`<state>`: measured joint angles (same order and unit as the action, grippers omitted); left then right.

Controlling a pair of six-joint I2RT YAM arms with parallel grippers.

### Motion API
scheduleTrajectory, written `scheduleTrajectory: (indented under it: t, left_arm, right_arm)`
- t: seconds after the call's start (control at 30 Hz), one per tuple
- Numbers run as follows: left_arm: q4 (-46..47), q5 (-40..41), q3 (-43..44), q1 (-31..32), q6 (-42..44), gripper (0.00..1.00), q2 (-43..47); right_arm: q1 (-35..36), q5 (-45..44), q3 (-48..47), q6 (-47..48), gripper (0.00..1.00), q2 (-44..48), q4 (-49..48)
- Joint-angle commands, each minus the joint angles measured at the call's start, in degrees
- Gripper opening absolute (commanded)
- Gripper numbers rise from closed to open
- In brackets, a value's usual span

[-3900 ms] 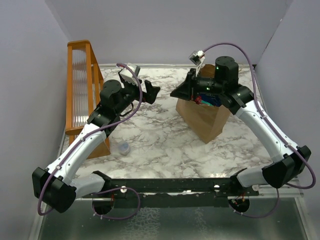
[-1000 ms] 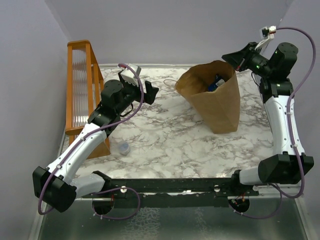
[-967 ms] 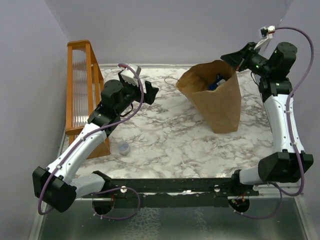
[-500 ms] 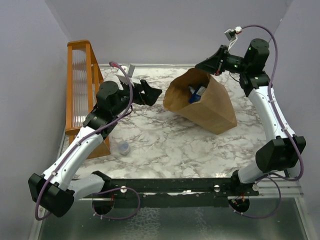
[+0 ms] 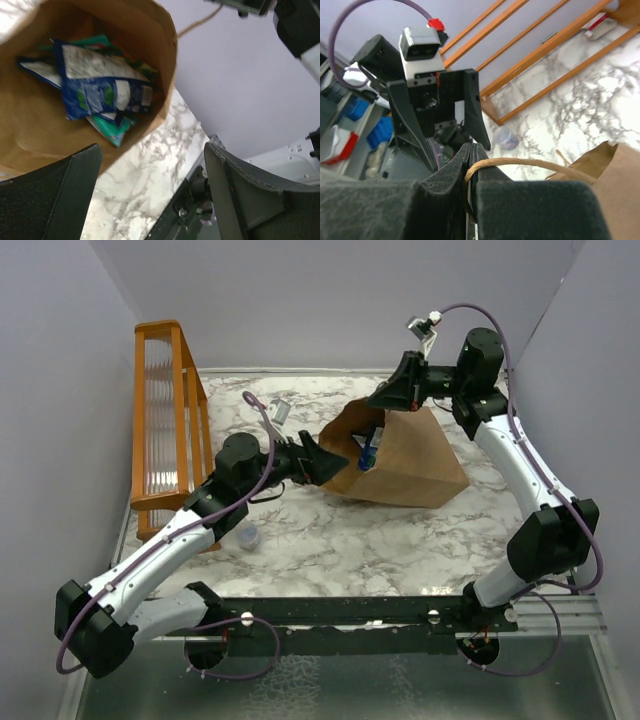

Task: Take the snacks out of the paper bag
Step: Adjust the paper bag at the center of the board, then take out the snack from the paper bag.

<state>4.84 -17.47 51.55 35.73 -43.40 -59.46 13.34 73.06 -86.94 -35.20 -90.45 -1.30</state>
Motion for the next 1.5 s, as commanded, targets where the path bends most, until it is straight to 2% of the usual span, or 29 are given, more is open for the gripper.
scheduleTrajectory:
  t: [0.0,0.07,0.17,0.27,0.33,0.5,0.63,0.8,0.87,0.97,1.13,1.3,1.37,1.47]
  left_arm:
    - [6.4,5.3,-1.9,7.1,-2.5,0.85,-1.3]
    - [7.0,7.6,-2.1,9.8,-1.8,0.83,-2.1]
    - [6.2,10.3,-2.1,12.1,-0.3,0.82,-2.1]
    - [4.9,12.4,-2.6,13.1,0.4,0.80,-0.7]
    - [5.7,13.1,-4.0,13.6,0.1,0.80,0.5]
    - [7.3,15.1,-6.6,16.0,-0.6,0.78,1.8]
    - [8.0,19.1,-6.9,21.9,1.2,0.73,-0.1]
    - [7.7,34.1,-8.0,33.9,3.9,0.68,0.5]
    - [7.7,40.5,-8.8,38.5,2.8,0.64,-0.1]
    - [7.3,47.2,-9.0,42.5,-0.5,0.63,-3.3]
    - [-0.3,49.8,-3.4,41.8,-10.4,0.68,-11.2]
    - [-5.1,57.1,-0.7,41.3,-23.9,0.59,-15.9]
    - [-6.0,58.4,2.0,41.3,-25.9,0.54,-18.8]
    - [-10.6,59.3,8.0,41.3,-29.1,0.53,-24.4]
  right_arm:
    - [0.2,8.3,1.8,-1.5,0.03,3.6,-1.3]
    - [0.2,6.9,1.2,6.2,0.04,6.7,8.3]
    - [0.2,-1.2,0.2,18.8,0.04,11.6,24.2]
    - [0.2,-12.0,2.1,25.9,0.04,15.9,32.9]
    - [0.2,-16.8,4.6,28.5,0.03,18.8,34.6]
    - [0.2,-26.9,11.6,27.8,0.03,25.7,31.5]
    - [0.2,-23.4,14.6,22.6,0.03,26.1,25.0]
    - [0.2,-24.2,11.9,21.0,0.03,23.8,23.1]
    - [0.2,-25.5,11.3,20.4,0.03,23.5,21.9]
    - [0.2,-26.3,12.4,17.4,0.03,23.9,17.1]
    - [0.2,-29.0,12.2,15.0,0.03,24.1,13.4]
    - [0.2,-28.8,13.1,15.4,0.03,24.9,11.8]
    - [0.2,-28.7,13.4,15.4,0.03,24.8,11.2]
    - [0.1,-28.2,13.3,15.0,0.03,24.4,10.6]
